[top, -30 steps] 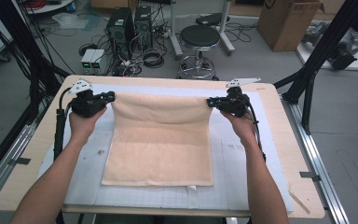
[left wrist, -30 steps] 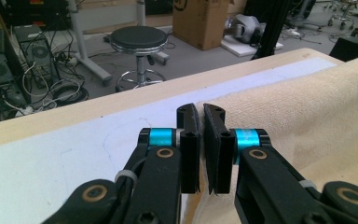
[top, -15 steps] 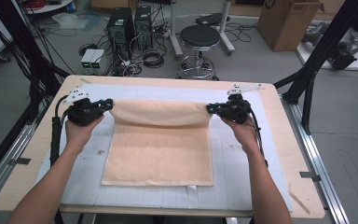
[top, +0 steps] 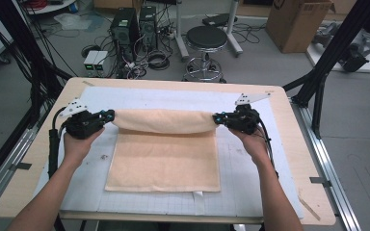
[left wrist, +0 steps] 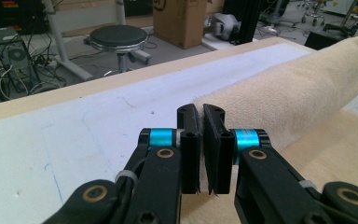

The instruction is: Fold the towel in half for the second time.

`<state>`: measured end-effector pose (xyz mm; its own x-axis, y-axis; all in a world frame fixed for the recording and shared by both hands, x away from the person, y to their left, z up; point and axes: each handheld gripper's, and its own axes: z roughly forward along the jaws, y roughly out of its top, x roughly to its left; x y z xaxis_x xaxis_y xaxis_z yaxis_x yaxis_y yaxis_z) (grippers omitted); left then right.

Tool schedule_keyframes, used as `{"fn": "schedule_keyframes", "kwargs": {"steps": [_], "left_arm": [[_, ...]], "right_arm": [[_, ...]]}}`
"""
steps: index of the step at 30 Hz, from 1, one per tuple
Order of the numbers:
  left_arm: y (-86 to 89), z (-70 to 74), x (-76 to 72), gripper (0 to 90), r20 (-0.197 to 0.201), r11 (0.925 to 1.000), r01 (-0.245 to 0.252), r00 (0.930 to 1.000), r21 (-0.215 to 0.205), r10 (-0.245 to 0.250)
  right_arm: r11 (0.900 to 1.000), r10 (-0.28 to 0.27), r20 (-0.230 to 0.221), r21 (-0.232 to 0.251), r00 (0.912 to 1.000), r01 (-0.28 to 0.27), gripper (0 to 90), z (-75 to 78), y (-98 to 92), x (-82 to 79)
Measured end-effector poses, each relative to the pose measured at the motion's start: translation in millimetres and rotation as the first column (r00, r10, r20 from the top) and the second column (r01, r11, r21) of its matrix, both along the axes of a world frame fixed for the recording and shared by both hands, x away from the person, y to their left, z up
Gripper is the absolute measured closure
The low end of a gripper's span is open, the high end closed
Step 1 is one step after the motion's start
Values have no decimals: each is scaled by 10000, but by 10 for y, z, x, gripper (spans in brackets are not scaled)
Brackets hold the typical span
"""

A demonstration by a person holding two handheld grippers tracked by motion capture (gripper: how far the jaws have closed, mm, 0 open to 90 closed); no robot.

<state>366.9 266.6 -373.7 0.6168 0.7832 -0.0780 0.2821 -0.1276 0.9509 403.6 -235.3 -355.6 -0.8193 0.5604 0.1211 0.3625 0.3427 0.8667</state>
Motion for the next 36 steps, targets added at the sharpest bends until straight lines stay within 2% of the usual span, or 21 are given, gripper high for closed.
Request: {"fn": "schedule_keyframes", "kwargs": {"steps": [1, 5, 10, 18, 19, 22, 25, 28, 30, 36], "left_arm": [[-4, -10, -9, 851, -14, 10000, 11, 10000, -33, -11], [-4, -37, -43, 852, -59, 9998, 121, 9999, -126, -121], [-6, -38, -90, 853, -69, 9995, 287, 9996, -112, -288], [-18, -24, -181, 854, 21, 9987, 513, 9987, -46, -513], [-18, -35, -195, 854, 9, 9986, 527, 9986, -50, -527], [-6, -78, -238, 854, -68, 9984, 567, 9984, -28, -568], [4, -112, -280, 855, -148, 9979, 647, 9978, 44, -646], [2, -136, -338, 854, -128, 9970, 759, 9970, 139, -758], [2, -161, -380, 855, -159, 9962, 827, 9965, 254, -823], [35, -248, -506, 855, -279, 9955, 925, 9954, 197, -919]], "right_arm": [[10000, 33, -143, -12, 9999, -33, 854, -3, 4, -9], [9997, 150, -3, -188, 9999, -150, 854, -7, 32, -36], [9993, 256, -41, -262, 9997, -257, 854, -17, 49, -84], [9995, 264, -15, -200, 9997, -264, 854, -77, 30, -164], [9992, 296, -143, -251, 9995, -299, 854, -81, 24, -174], [9990, 360, 54, -253, 9993, -359, 854, -96, 20, -207], [9987, 393, -86, -315, 9992, -395, 853, -121, 24, -249], [9979, 493, 14, -422, 9988, -492, 853, -169, 25, -287], [9967, 568, -246, -570, 9981, -581, 853, -185, 32, -316], [9932, 851, -22, -790, 9964, -850, 852, -154, 91, -411]]}}
